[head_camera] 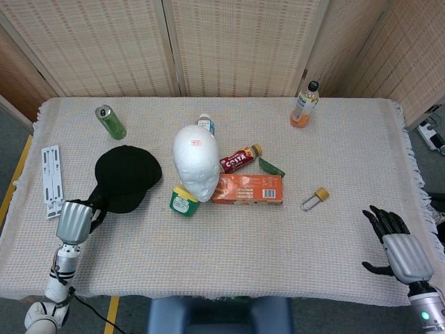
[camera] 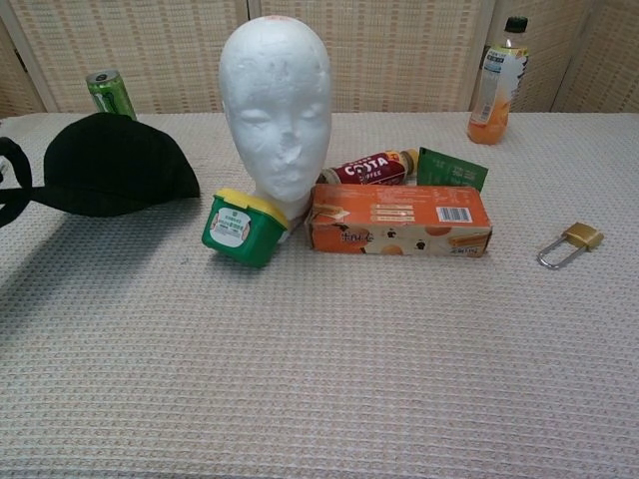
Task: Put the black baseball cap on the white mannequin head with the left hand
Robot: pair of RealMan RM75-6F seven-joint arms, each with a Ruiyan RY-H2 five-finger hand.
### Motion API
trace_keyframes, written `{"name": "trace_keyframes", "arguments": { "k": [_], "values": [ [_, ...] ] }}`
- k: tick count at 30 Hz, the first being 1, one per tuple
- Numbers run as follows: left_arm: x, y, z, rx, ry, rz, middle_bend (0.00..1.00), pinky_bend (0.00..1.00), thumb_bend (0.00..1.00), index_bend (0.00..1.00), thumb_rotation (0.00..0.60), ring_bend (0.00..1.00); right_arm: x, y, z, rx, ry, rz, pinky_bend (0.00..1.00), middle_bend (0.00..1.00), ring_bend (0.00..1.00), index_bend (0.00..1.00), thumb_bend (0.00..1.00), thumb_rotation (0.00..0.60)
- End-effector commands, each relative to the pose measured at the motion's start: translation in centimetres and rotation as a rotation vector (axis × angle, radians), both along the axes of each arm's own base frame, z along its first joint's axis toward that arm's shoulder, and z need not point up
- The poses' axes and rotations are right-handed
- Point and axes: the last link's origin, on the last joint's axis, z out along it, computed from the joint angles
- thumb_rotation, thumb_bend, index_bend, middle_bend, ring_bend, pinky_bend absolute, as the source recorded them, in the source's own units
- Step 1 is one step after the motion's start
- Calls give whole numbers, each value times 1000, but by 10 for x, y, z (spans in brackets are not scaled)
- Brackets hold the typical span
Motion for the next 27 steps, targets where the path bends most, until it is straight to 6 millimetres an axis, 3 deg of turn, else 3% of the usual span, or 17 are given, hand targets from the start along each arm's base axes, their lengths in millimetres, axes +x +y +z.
{"name": "trace_keyframes", "arguments": {
  "k": [1, 11, 15, 27],
  "values": [
    [5, 9, 13, 50, -5, -28, 1000, 1000, 515, 684, 600, 1000, 1, 1, 1, -2, -5, 2, 0, 0, 0, 0, 1, 600],
    [31, 51, 70, 278, -67, -92, 1000, 1000, 518, 684, 600, 1000, 2, 3, 4, 2, -18, 9, 0, 0, 0, 0, 0, 600],
    [52, 75, 90, 355, -100, -127, 1000, 1000, 521, 684, 600, 1000, 3, 4, 4, 4, -21, 9, 0, 0, 0, 0, 0, 600],
    [127, 125, 105, 415, -127, -252, 1000, 1000, 523, 684, 600, 1000, 1, 2, 10, -17, -31, -6, 0, 0, 0, 0, 0, 600]
  ]
}}
